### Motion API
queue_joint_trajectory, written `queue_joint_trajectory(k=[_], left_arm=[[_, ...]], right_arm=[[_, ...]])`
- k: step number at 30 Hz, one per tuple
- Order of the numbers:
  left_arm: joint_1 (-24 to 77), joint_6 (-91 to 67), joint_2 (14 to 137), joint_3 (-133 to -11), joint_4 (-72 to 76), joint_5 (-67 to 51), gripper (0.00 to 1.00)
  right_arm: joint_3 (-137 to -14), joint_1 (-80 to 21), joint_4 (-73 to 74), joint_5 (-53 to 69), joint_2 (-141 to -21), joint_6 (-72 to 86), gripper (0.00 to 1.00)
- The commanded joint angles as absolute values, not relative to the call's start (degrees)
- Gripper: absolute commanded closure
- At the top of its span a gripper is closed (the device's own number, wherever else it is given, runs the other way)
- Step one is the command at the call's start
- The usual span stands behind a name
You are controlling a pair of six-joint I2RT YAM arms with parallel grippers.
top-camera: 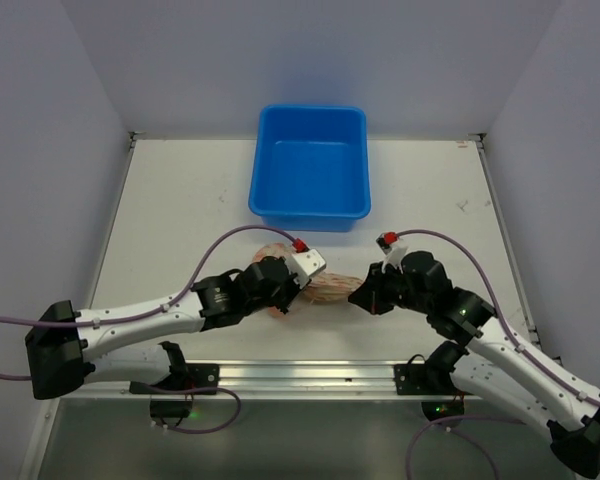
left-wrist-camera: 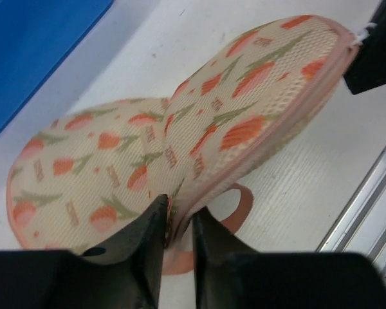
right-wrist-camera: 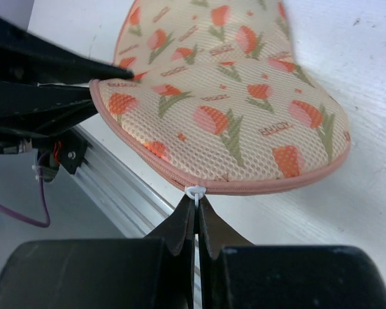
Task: Unzip the laundry bag and remove the bra
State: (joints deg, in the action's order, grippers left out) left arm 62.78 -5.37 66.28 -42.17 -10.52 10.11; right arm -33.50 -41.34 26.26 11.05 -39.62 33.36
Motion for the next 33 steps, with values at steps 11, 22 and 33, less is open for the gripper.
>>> queue_joint_trajectory(k=[11,22,33], left_arm=[[62.7,-2.4,61.9,-45.0,-10.0,4.3,0.02],[62.8,-0.3,71.7,-48.7,-6.5,-9.2,0.24],[62.8,1.1,67.6,-45.7,-6.1,-4.1,1.00]], right_arm=[[-40.1,-46.9,21.0,17.7,-51.1,29.2,1.00],[-43.0,-50.0,19.2,17.3,-55.8,29.2,1.00],[-38.7,-49.0,22.3,11.3,-51.3,30.4,1.00]])
